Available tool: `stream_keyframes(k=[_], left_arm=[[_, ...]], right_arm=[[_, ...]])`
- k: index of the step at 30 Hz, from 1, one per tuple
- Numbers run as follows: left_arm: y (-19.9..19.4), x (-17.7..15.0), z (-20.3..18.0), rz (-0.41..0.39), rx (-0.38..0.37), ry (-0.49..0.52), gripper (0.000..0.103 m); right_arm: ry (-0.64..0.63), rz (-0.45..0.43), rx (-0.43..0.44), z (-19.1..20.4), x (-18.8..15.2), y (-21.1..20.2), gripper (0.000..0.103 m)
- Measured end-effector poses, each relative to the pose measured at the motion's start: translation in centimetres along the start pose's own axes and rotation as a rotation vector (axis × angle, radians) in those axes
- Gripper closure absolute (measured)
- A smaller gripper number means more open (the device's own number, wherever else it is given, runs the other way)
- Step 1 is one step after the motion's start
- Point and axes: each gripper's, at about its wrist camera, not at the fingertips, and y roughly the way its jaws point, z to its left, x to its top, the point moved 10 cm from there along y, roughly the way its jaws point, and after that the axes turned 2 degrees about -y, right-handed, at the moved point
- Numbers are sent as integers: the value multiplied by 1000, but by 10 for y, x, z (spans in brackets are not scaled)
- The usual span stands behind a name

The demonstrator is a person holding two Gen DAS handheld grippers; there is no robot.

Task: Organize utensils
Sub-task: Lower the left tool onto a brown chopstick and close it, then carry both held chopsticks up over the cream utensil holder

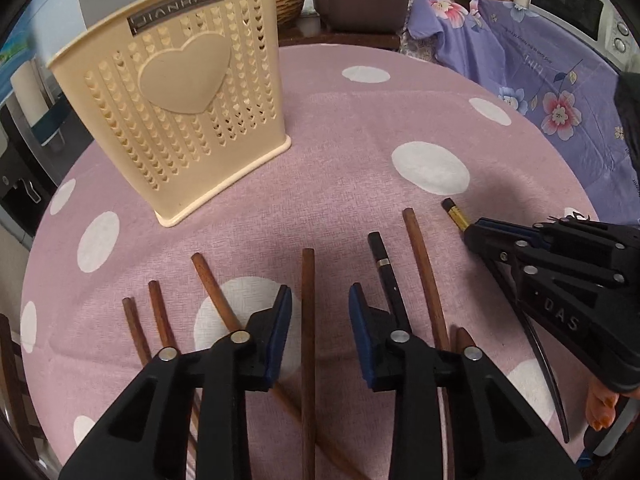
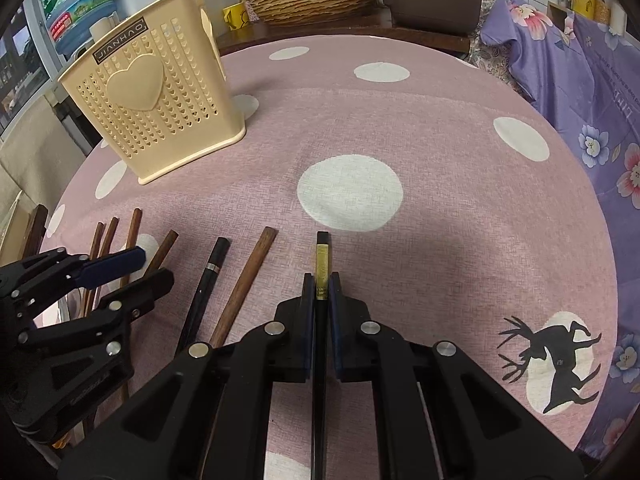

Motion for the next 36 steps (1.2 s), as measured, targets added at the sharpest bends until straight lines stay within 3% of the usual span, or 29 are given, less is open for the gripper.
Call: stream_keyframes(k=[9, 17, 22, 32, 36], left_arm=[[4, 2, 1, 6, 24, -6, 94], [-5, 9, 7, -28, 21, -48, 95], [-39, 24, 18, -111, -7, -105, 95], [-138, 47, 33, -322, -58, -156, 95], [-170, 52, 37, -392, -69, -161, 95]], right_arm=[[0, 2, 3, 0, 2, 1, 95], [40, 10, 52, 0, 3, 0, 95], [52, -31, 112, 4, 13, -18, 95], [-7, -244, 224, 19, 59, -125, 95], [-61, -279, 242, 29, 67, -155, 95]])
